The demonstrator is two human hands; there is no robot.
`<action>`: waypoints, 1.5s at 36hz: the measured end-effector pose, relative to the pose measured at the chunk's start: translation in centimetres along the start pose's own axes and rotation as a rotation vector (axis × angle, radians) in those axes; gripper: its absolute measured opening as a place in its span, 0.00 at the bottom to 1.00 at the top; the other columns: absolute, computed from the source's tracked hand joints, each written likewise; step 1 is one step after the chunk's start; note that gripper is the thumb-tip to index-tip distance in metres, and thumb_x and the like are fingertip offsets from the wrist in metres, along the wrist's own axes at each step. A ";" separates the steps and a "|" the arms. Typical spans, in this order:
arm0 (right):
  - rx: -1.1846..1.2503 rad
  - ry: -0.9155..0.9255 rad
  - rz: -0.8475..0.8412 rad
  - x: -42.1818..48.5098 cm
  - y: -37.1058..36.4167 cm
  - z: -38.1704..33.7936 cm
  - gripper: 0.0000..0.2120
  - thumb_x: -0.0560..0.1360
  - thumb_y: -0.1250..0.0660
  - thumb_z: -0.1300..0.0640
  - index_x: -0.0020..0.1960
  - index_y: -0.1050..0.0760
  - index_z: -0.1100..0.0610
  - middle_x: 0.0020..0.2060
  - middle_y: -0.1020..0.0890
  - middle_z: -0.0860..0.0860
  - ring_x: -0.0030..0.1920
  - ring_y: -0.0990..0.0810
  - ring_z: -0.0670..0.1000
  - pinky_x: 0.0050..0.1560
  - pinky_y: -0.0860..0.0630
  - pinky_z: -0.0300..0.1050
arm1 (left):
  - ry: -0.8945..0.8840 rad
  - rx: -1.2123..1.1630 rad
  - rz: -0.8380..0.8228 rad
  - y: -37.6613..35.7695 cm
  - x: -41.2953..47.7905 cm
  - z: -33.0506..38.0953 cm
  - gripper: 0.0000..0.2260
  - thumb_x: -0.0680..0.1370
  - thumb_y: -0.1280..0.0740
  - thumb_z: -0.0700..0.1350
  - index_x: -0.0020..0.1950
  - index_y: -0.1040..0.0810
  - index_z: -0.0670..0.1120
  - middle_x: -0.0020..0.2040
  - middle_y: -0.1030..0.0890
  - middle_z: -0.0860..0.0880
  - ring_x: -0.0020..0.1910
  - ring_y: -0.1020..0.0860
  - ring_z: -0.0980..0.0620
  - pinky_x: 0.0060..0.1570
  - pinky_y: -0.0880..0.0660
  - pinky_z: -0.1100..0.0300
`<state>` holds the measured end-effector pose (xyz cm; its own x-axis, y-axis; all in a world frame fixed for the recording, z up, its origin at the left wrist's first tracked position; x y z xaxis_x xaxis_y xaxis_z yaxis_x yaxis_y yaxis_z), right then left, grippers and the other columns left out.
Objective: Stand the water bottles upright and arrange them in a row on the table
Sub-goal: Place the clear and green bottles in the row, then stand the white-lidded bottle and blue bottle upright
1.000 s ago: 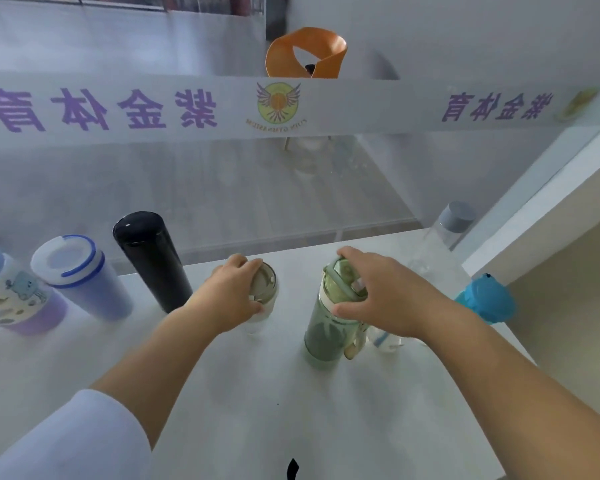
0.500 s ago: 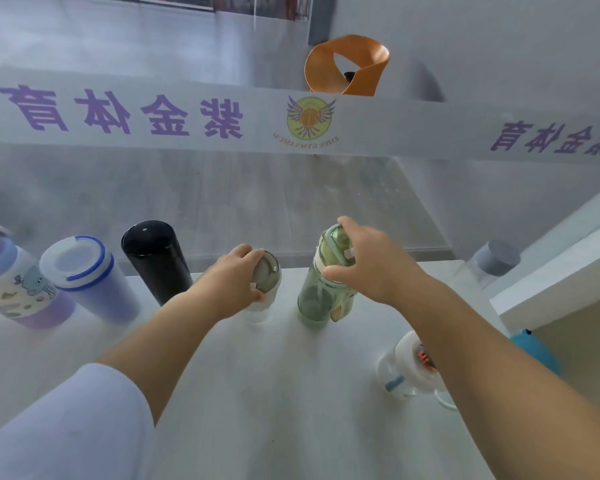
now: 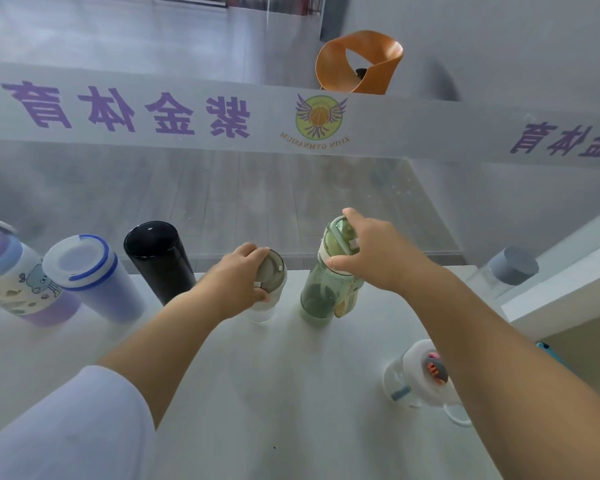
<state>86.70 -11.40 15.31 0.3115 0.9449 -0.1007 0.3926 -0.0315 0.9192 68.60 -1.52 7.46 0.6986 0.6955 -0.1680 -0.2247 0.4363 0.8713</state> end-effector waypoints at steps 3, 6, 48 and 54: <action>-0.021 0.008 -0.035 0.1 0.0 -0.2 0.39 0.71 0.31 0.45 0.75 0.47 0.52 0.59 0.28 0.54 0.58 0.27 0.54 0.48 0.30 0.44 | 0.005 -0.008 0.003 0.0 -0.1 -0.1 0.33 0.70 0.27 0.47 0.72 0.38 0.49 0.68 0.34 0.50 0.60 0.29 0.46 0.59 0.27 0.52; -0.001 0.017 -0.054 0.1 -0.2 -0.5 0.39 0.70 0.31 0.45 0.75 0.47 0.51 0.57 0.28 0.54 0.57 0.27 0.54 0.48 0.29 0.44 | 0.014 -0.004 0.008 0.0 -0.3 -0.1 0.33 0.71 0.28 0.48 0.72 0.38 0.50 0.71 0.38 0.49 0.62 0.30 0.45 0.61 0.28 0.52; -0.034 -0.342 0.073 -17.1 2.4 2.3 0.24 0.73 0.33 0.43 0.67 0.31 0.49 0.60 0.22 0.47 0.55 0.23 0.50 0.57 0.24 0.49 | -0.161 0.215 -0.102 0.1 -11.0 5.7 0.18 0.76 0.37 0.59 0.63 0.27 0.54 0.58 0.22 0.57 0.55 0.24 0.54 0.55 0.27 0.59; -0.006 -0.385 0.072 -20.6 2.7 5.5 0.23 0.73 0.34 0.44 0.66 0.31 0.48 0.58 0.22 0.46 0.54 0.24 0.48 0.53 0.26 0.45 | -0.196 0.185 -0.142 -2.0 -11.3 9.2 0.18 0.76 0.37 0.58 0.62 0.27 0.53 0.58 0.22 0.56 0.56 0.24 0.54 0.54 0.28 0.60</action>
<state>86.11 -32.79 17.80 0.6404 0.7489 -0.1705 0.3536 -0.0903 0.9310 67.44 -15.50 11.87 0.8358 0.5041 -0.2176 -0.0007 0.3973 0.9177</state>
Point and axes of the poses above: each hand's wrist, its own x-axis towards the middle knuckle, its own y-axis out of the back of the hand, z = x × y, the point moved 3 cm from there along x, towards the middle knuckle
